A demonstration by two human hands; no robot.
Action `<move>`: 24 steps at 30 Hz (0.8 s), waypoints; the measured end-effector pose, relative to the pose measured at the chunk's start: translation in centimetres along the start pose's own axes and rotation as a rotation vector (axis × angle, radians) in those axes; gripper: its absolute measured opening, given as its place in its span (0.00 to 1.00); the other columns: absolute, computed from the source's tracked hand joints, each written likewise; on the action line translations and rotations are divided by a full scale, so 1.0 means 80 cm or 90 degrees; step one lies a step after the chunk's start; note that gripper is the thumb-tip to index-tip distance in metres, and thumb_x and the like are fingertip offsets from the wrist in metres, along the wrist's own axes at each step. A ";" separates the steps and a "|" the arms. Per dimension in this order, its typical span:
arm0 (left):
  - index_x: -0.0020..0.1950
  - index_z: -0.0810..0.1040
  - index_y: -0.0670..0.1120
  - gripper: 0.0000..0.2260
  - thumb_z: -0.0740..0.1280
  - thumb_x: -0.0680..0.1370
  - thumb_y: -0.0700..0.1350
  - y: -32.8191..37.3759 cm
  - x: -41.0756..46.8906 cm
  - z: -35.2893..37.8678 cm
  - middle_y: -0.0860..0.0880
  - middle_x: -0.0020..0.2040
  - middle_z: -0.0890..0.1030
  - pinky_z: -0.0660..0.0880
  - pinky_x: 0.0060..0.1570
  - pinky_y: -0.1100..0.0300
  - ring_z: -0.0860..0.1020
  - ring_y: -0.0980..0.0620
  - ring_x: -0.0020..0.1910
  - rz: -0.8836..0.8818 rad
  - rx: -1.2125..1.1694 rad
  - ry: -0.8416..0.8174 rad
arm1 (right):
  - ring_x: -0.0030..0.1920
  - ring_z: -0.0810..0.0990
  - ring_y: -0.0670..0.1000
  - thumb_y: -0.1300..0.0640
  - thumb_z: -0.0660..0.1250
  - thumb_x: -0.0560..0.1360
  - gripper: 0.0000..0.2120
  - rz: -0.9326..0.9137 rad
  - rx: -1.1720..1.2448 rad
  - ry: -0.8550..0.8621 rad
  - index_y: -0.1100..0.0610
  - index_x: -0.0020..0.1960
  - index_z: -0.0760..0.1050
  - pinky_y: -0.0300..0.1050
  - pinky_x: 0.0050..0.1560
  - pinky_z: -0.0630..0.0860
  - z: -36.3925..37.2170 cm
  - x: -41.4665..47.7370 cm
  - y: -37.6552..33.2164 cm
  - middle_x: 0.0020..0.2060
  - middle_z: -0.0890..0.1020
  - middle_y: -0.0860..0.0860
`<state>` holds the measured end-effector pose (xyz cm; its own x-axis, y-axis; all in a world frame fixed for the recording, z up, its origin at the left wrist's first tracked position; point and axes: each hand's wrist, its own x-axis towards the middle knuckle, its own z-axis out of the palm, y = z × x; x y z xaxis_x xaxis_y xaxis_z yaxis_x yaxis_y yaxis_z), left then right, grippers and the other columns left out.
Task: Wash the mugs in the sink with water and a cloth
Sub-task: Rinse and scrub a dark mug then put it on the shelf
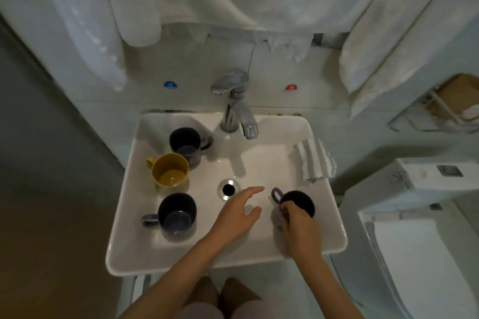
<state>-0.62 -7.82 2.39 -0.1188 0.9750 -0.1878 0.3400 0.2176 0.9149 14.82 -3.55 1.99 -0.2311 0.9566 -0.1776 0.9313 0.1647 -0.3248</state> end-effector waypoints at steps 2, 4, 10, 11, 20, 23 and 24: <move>0.68 0.70 0.52 0.19 0.63 0.78 0.39 -0.003 0.016 0.001 0.55 0.67 0.71 0.60 0.62 0.71 0.66 0.61 0.65 0.052 0.033 -0.002 | 0.48 0.78 0.53 0.59 0.62 0.77 0.12 -0.051 0.008 0.031 0.54 0.60 0.73 0.46 0.47 0.76 0.003 0.006 0.006 0.51 0.80 0.53; 0.68 0.70 0.49 0.20 0.62 0.78 0.37 -0.007 0.031 -0.001 0.51 0.69 0.70 0.60 0.66 0.68 0.66 0.56 0.69 0.102 0.088 0.008 | 0.48 0.78 0.52 0.62 0.64 0.75 0.12 -0.123 0.065 0.087 0.54 0.58 0.76 0.43 0.48 0.76 0.007 0.016 0.010 0.50 0.81 0.53; 0.67 0.72 0.47 0.17 0.57 0.79 0.37 -0.005 0.056 -0.034 0.47 0.73 0.64 0.57 0.66 0.67 0.63 0.50 0.71 0.228 0.380 -0.018 | 0.45 0.76 0.40 0.70 0.66 0.71 0.18 -0.383 0.262 0.029 0.48 0.50 0.77 0.26 0.49 0.68 -0.008 0.062 0.000 0.44 0.80 0.40; 0.67 0.72 0.47 0.16 0.56 0.80 0.38 -0.004 0.058 -0.040 0.48 0.74 0.63 0.58 0.66 0.64 0.63 0.50 0.71 0.231 0.422 -0.020 | 0.46 0.76 0.40 0.69 0.66 0.71 0.17 -0.416 0.270 0.013 0.49 0.49 0.78 0.27 0.49 0.69 -0.012 0.071 -0.004 0.44 0.80 0.40; 0.57 0.76 0.45 0.10 0.57 0.81 0.42 0.005 0.058 -0.046 0.46 0.54 0.79 0.71 0.52 0.55 0.76 0.48 0.52 0.219 0.534 0.008 | 0.53 0.79 0.48 0.73 0.63 0.74 0.20 -0.570 0.298 -0.066 0.47 0.51 0.76 0.43 0.62 0.72 -0.027 0.121 0.001 0.50 0.81 0.49; 0.55 0.77 0.45 0.09 0.59 0.80 0.41 0.008 0.052 -0.042 0.46 0.52 0.80 0.72 0.52 0.56 0.76 0.48 0.51 0.226 0.459 0.046 | 0.55 0.78 0.50 0.73 0.60 0.74 0.22 -0.567 0.313 -0.045 0.46 0.49 0.76 0.51 0.66 0.69 -0.027 0.123 0.001 0.50 0.81 0.48; 0.55 0.78 0.45 0.09 0.59 0.80 0.41 0.008 0.051 -0.041 0.46 0.51 0.80 0.73 0.53 0.55 0.77 0.48 0.51 0.221 0.441 0.057 | 0.56 0.77 0.49 0.73 0.60 0.74 0.22 -0.563 0.316 -0.040 0.46 0.48 0.76 0.53 0.67 0.69 -0.028 0.123 -0.001 0.49 0.80 0.47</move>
<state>-3.94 -3.82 3.40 0.0354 0.9916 0.1248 0.8735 -0.0913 0.4781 13.12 6.38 2.31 -0.8085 0.5235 0.2689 0.2005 0.6746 -0.7104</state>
